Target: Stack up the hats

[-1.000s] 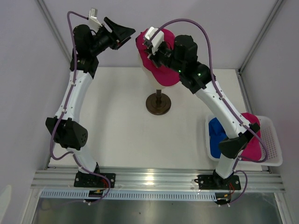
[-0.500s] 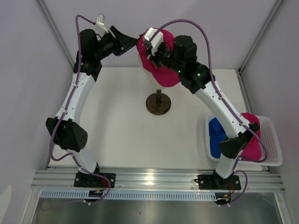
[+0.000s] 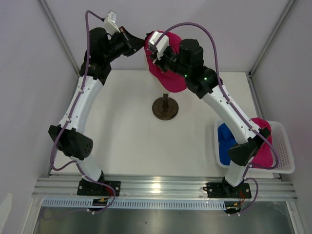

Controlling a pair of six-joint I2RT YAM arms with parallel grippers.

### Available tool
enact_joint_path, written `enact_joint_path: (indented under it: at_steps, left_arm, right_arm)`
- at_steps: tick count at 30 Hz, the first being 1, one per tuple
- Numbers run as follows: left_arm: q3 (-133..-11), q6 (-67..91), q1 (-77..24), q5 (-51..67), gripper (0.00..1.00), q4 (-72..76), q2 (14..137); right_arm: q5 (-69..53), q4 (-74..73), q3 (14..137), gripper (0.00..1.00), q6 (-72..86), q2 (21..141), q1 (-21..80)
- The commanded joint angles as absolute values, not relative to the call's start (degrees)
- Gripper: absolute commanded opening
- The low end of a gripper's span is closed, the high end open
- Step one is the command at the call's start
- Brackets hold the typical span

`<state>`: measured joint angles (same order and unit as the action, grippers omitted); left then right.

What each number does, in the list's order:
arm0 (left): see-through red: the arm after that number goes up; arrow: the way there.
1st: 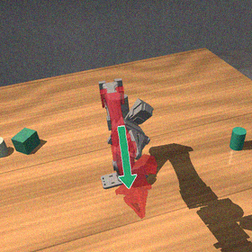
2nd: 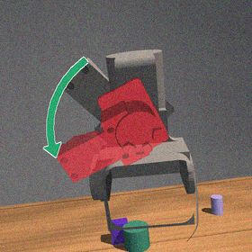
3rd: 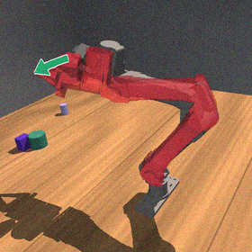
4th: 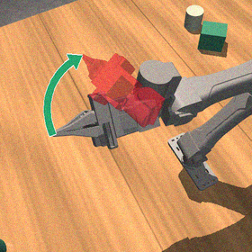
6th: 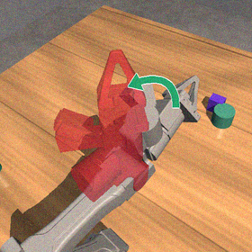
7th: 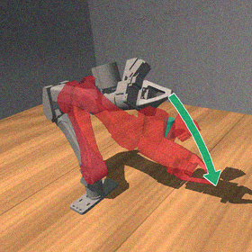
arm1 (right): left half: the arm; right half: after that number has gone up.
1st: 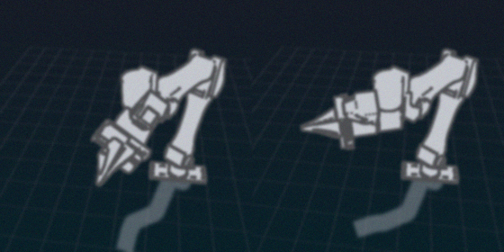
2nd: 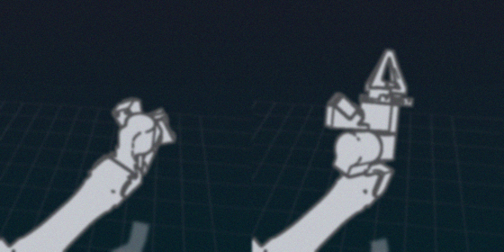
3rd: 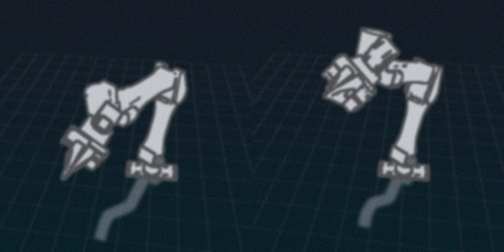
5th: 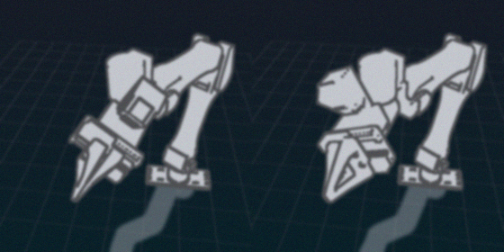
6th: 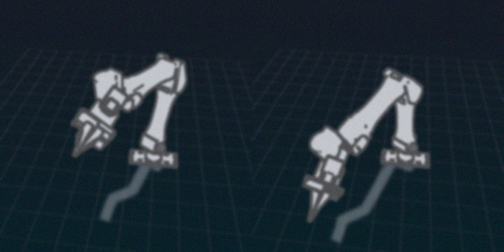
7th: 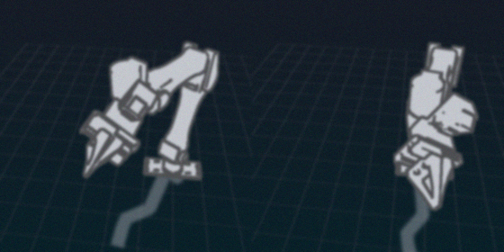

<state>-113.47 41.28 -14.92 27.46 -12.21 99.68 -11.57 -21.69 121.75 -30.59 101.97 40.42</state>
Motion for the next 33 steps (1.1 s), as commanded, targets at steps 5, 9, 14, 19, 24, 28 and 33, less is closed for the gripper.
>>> enact_joint_path:
  at_steps: [5, 9, 14, 19, 24, 28, 33]
  left_arm:
    - [-110.8, 34.5, -17.0, 4.0, 0.01, -11.5, 92.4]
    - [-107.7, 37.9, -17.1, -2.5, 0.01, -9.8, 91.4]
    - [-106.6, 42.9, -17.1, -1.0, 0.01, -10.3, 93.9]
    - [-103.8, 45.8, -17.2, -0.4, 0.01, -9.1, 94.0]
    - [-99.7, 47.5, -17.5, -0.4, 0.01, -7.1, 92.2]
    - [-97.7, 49.4, -17.5, -0.4, 0.01, -6.6, 91.8]
    - [-95.9, 49.9, -17.9, -0.4, 0.01, -5.6, 90.9]
  right_arm:
    - [-12.0, -17.2, 120.0, 0.22, -29.9, 98.6, 39.2]
    - [-12.0, -14.8, 119.9, 0.26, -24.4, 98.1, 36.7]
    - [-16.3, -12.9, 117.6, 0.49, -16.6, 95.8, 32.6]
    - [-19.2, -10.5, 112.0, 0.95, -8.6, 89.2, 30.3]
    - [-23.9, -9.9, 108.5, 0.99, 3.0, 83.5, 22.8]
    - [-22.7, -3.2, 93.8, 1.0, 14.8, 74.9, 16.3]
    - [-19.0, -0.7, 78.8, 1.0, 24.5, 69.1, 10.9]
